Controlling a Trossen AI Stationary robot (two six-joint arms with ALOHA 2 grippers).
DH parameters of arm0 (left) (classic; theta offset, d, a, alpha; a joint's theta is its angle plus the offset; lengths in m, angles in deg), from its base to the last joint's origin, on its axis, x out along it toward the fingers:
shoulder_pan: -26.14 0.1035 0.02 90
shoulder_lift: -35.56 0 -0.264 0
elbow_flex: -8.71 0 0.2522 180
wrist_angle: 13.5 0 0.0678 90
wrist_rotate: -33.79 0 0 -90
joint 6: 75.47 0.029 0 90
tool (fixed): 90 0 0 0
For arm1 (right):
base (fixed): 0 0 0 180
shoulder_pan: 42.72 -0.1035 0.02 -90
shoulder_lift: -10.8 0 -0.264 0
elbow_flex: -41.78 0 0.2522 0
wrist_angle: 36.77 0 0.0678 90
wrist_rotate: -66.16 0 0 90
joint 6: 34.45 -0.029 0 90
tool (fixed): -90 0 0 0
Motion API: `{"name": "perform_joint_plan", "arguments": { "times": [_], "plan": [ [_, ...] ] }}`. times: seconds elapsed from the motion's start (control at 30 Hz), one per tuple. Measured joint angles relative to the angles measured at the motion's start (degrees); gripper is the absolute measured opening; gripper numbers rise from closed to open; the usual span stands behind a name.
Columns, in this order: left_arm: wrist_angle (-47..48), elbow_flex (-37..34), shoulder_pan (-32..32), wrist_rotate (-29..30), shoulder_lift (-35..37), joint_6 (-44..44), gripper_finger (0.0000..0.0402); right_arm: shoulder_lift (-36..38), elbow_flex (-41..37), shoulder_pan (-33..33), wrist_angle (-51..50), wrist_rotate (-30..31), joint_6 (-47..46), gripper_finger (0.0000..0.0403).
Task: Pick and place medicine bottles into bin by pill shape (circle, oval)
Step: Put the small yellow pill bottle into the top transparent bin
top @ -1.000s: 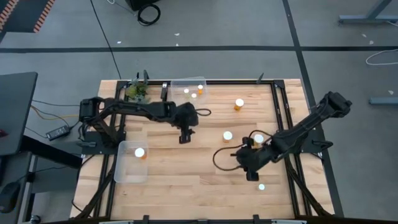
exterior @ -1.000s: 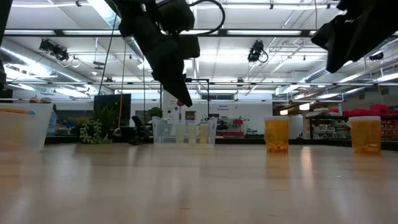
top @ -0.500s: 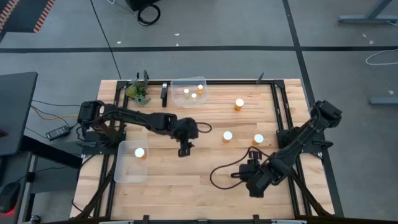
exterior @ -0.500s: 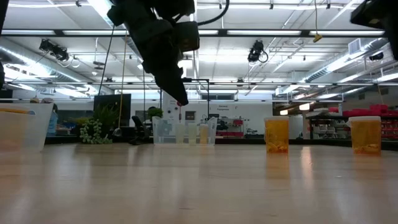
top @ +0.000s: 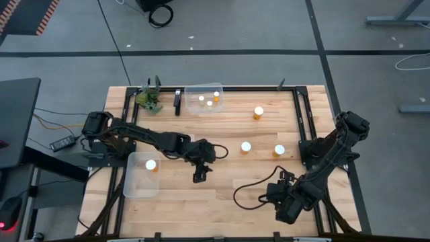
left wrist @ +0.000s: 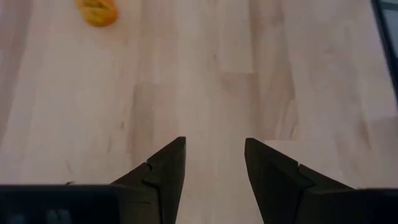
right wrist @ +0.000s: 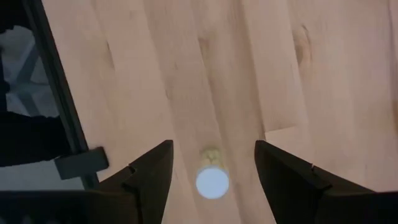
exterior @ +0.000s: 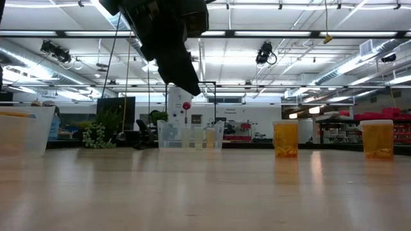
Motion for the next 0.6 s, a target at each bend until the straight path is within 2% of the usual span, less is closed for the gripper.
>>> {"name": "perform_joint_plan", "arguments": {
  "times": [0.4,0.6],
  "plan": [
    [0.2,0.0,-3.4,0.0,0.0,-3.3,0.0172,0.0,4.3,-1.0,-5.5,0.0,-6.9,0.0232],
    [1.4,0.0,-4.5,0.1,0.0,-3.6,0.0172,0.0,4.3,-5.1,-6.9,-0.7,-11.9,0.0232]
  ]
}}
